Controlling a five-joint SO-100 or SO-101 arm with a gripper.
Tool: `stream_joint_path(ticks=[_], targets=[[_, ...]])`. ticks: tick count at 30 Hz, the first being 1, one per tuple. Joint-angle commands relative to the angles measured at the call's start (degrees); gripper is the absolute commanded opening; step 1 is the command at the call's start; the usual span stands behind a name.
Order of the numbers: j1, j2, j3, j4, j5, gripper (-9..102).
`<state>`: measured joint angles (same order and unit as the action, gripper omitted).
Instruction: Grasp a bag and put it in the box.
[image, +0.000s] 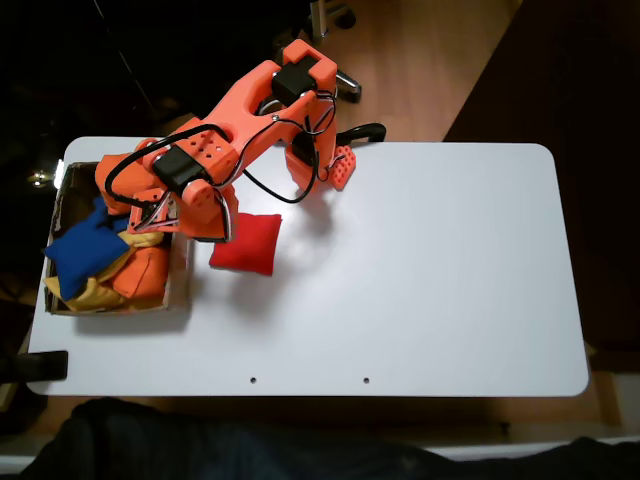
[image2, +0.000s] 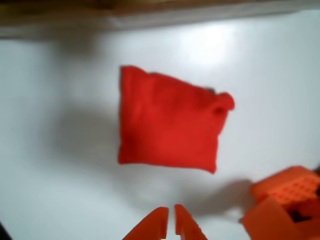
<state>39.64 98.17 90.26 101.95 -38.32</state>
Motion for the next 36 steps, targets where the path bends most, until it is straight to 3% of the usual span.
stream_joint_path(ticks=[1, 36], targets=[[0.79, 0.18, -2.29, 0.53, -1.49, 0], [1.49, 7.91, 9.49, 0.35, -9.58, 0]])
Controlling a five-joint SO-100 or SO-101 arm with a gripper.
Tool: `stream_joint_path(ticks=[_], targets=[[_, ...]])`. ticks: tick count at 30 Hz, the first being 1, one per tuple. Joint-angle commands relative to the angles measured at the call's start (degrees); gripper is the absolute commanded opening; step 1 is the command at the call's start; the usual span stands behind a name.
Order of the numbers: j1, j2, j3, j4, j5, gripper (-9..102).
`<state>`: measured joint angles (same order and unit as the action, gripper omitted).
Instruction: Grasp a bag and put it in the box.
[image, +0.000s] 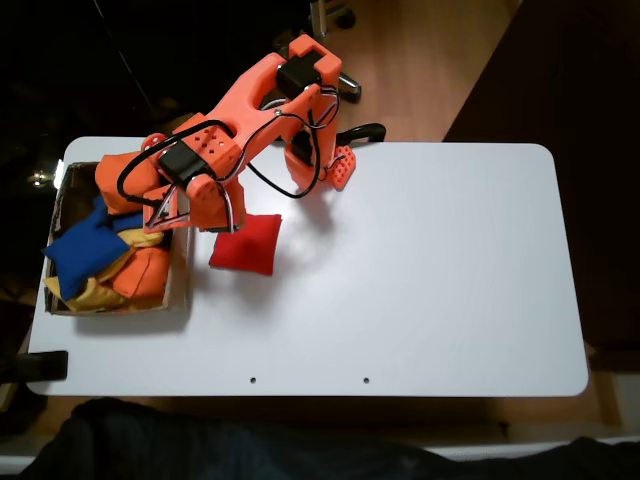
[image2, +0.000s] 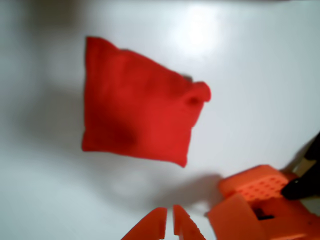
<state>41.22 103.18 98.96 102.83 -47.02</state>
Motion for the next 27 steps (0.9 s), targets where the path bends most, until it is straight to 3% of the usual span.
stream_joint_path(ticks=[1, 20, 27], targets=[[-0.09, 3.43, 1.49, -0.70, -1.58, 0], [1.05, 13.62, 13.80, -9.93, -13.89, 0], [2.11, 17.14, 16.96, -12.83, -28.12, 0]])
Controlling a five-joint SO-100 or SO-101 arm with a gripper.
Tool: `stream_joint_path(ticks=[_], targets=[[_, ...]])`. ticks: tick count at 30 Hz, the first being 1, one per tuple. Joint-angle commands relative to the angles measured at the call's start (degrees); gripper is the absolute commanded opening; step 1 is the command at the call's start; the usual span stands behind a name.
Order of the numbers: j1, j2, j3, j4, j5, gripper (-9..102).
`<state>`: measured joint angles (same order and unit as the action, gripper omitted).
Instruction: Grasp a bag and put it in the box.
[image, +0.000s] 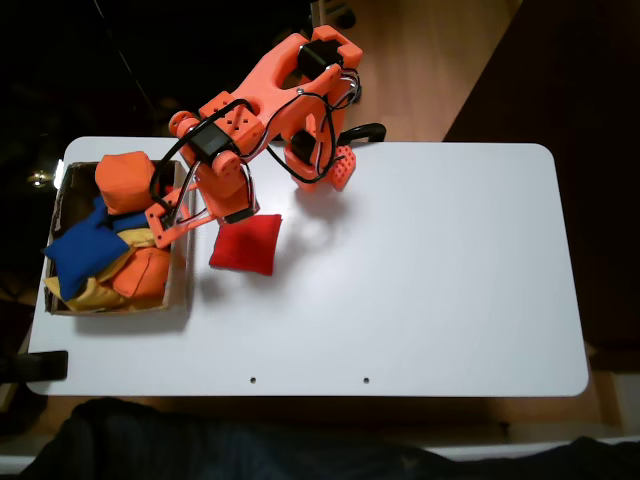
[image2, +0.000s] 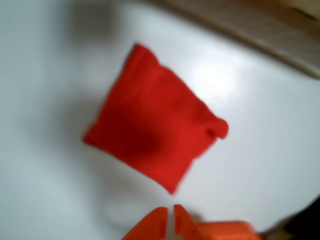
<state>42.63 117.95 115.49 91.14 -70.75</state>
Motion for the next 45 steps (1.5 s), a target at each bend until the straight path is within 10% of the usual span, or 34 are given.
stream_joint_path(ticks=[1, 35, 45], targets=[[0.97, 2.72, 0.88, -1.49, -5.89, 0], [5.19, 11.51, 18.46, -16.52, -35.16, 3], [6.06, 14.33, 20.04, -16.61, -37.62, 20]])
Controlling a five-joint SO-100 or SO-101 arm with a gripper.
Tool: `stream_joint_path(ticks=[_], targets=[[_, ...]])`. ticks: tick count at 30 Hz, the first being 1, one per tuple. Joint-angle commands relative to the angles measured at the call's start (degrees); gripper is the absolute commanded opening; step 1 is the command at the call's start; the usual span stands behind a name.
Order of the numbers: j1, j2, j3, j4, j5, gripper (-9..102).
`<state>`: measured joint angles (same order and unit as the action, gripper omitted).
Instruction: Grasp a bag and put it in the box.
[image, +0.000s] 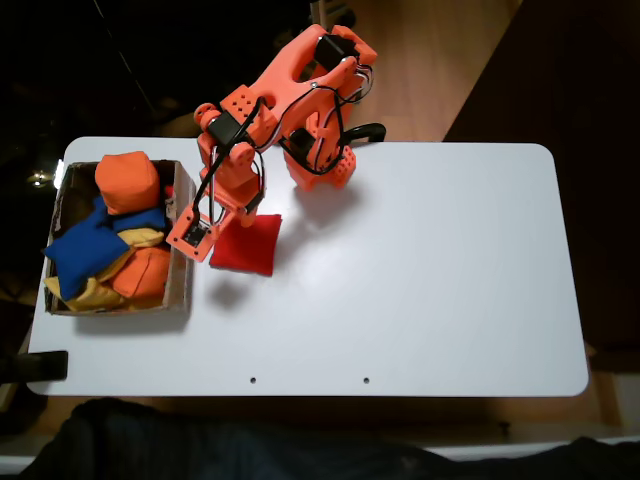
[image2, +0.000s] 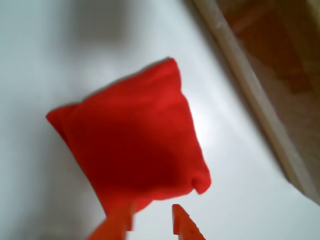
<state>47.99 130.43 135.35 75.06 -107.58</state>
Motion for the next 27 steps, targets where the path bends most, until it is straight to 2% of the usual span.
stream_joint_path(ticks=[1, 15, 27], targets=[[0.88, 2.37, 0.62, -0.62, -1.14, 23], [3.69, 10.55, 8.17, -2.99, -10.02, 41], [7.03, 15.64, 12.13, -7.65, -16.35, 50]])
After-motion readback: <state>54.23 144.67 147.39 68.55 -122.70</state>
